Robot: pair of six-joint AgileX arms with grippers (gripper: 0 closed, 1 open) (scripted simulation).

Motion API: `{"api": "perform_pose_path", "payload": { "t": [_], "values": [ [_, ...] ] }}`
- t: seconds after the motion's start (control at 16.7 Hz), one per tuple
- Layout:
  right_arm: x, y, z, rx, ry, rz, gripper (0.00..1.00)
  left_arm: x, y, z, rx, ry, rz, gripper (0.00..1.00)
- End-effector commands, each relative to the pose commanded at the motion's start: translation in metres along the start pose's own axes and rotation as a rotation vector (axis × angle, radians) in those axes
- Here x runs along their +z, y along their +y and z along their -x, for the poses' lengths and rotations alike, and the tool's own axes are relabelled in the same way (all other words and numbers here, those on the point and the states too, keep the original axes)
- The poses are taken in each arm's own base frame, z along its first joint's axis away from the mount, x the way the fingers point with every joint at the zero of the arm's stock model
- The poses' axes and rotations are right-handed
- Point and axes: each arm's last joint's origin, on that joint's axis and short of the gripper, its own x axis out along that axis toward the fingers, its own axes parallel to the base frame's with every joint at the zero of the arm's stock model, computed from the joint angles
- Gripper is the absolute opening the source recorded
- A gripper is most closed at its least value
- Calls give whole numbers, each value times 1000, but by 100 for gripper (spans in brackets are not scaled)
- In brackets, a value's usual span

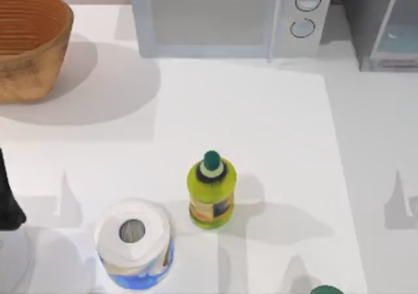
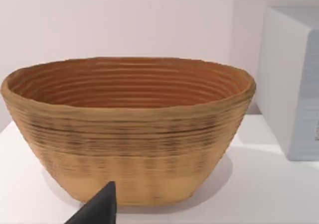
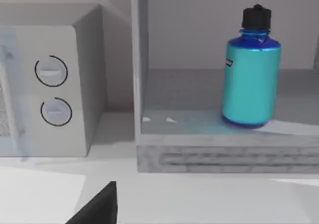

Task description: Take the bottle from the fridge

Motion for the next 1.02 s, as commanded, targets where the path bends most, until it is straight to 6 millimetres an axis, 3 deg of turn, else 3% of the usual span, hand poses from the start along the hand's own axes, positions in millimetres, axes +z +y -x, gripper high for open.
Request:
{"api": "perform_pose_path", "payload": {
  "t": [0.48,0.78,1.02],
  "values": [
    [3,-5,-13,17,15,3,100,0,0,0,0,0,0,100],
    [8,-21,-43,21,28,7,100,0,0,0,0,0,0,100],
    [0,-43,-70,14,34,2,100,0,0,0,0,0,0,100]
  ]
}}
